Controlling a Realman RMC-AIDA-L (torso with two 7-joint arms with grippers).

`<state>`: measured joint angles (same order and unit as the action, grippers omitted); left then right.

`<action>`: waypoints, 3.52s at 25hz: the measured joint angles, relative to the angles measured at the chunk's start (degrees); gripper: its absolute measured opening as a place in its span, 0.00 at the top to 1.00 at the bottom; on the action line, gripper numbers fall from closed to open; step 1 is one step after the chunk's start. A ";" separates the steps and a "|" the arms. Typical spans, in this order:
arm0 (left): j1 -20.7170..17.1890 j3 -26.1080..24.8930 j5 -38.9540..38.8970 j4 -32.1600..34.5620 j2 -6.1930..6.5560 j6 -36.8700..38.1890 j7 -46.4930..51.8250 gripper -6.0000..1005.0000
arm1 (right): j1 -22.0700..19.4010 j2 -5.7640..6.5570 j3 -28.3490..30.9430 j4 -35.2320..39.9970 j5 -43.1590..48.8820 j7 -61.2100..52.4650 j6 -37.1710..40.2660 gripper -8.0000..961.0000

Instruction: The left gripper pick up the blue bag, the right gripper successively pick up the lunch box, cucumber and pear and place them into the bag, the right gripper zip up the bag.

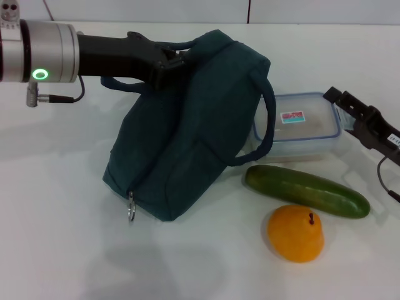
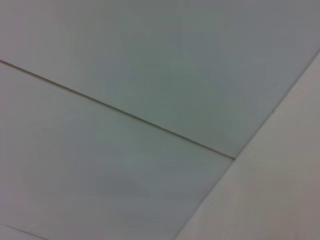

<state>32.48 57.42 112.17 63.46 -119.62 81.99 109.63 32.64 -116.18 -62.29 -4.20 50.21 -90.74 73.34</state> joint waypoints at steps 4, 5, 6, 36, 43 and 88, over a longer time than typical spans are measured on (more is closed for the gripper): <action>0.00 -0.03 -0.03 0.06 0.00 0.00 -0.20 0.95 | -0.30 0.01 0.73 1.76 -0.10 -0.29 0.21 0.22; -0.03 -0.03 -0.03 0.07 0.00 0.00 -0.24 0.95 | -0.39 0.00 0.77 2.75 -0.10 -0.56 0.16 0.22; -0.04 -0.03 -0.03 0.07 0.00 0.00 -0.26 0.95 | -0.45 0.00 0.79 3.40 -0.11 -0.73 0.07 0.22; 0.96 0.44 0.52 0.47 0.27 -0.50 -0.25 0.95 | -5.90 -0.01 2.90 4.81 -1.52 1.72 -2.30 0.23; 1.22 1.86 0.51 0.61 0.26 -0.49 -0.29 0.95 | -3.05 0.00 2.58 1.53 -0.96 0.88 -1.94 0.28; 1.06 1.90 0.40 0.62 0.17 -0.52 -1.20 0.95 | 2.37 0.00 1.12 2.17 -0.12 -7.51 -7.10 0.30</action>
<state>33.54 59.32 112.58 64.07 -119.44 81.47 108.44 35.02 -116.18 -61.16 -2.03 50.09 -98.25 66.24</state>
